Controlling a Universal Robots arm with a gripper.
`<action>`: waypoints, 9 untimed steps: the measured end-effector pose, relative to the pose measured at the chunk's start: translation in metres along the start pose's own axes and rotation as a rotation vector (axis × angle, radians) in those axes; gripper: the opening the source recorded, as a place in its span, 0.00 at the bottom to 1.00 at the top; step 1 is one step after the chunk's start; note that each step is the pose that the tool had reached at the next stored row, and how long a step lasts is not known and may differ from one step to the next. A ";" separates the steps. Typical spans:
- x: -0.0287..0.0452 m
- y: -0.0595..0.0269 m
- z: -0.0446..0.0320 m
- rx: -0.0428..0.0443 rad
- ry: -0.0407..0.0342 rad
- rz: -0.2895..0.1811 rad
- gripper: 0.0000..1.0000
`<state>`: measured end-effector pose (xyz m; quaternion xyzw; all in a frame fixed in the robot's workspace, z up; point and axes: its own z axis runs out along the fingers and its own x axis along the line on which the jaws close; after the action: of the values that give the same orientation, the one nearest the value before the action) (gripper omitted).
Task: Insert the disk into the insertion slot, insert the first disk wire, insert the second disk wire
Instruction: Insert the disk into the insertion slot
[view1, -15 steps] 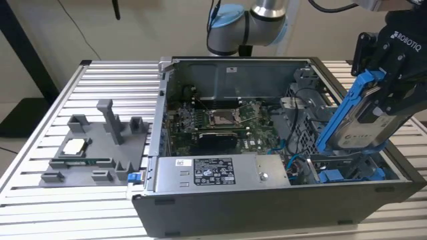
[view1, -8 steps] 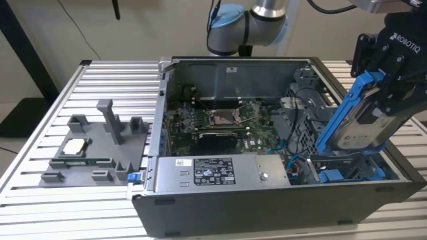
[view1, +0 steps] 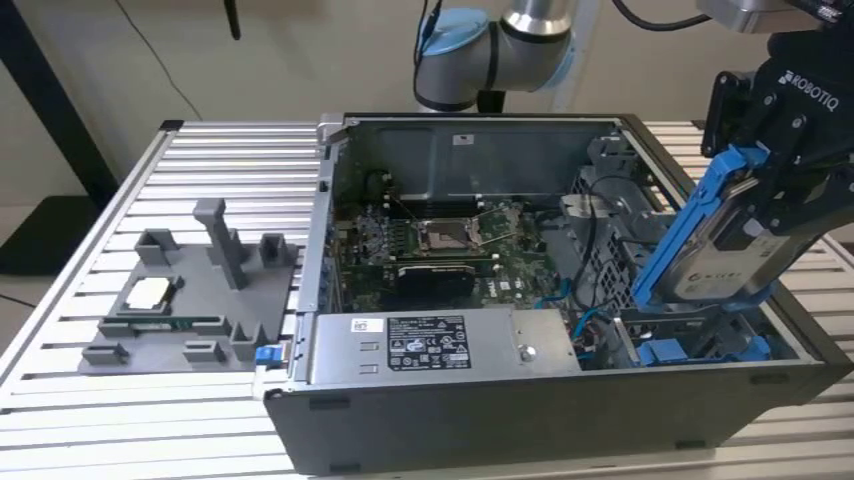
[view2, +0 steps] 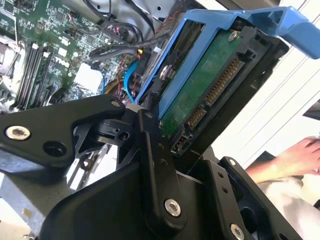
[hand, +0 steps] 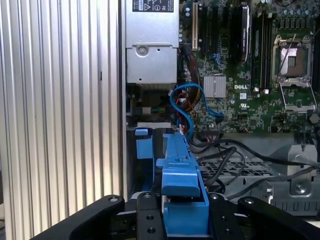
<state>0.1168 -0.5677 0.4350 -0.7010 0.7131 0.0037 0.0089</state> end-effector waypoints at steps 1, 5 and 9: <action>0.0001 -0.0009 0.0008 0.0000 -0.0002 0.000 0.33; 0.0042 -0.0020 0.0052 -0.0006 0.0000 0.001 0.33; 0.0056 -0.0013 0.0123 -0.0006 0.0001 0.004 0.33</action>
<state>0.1181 -0.5731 0.4226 -0.6996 0.7145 0.0039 0.0086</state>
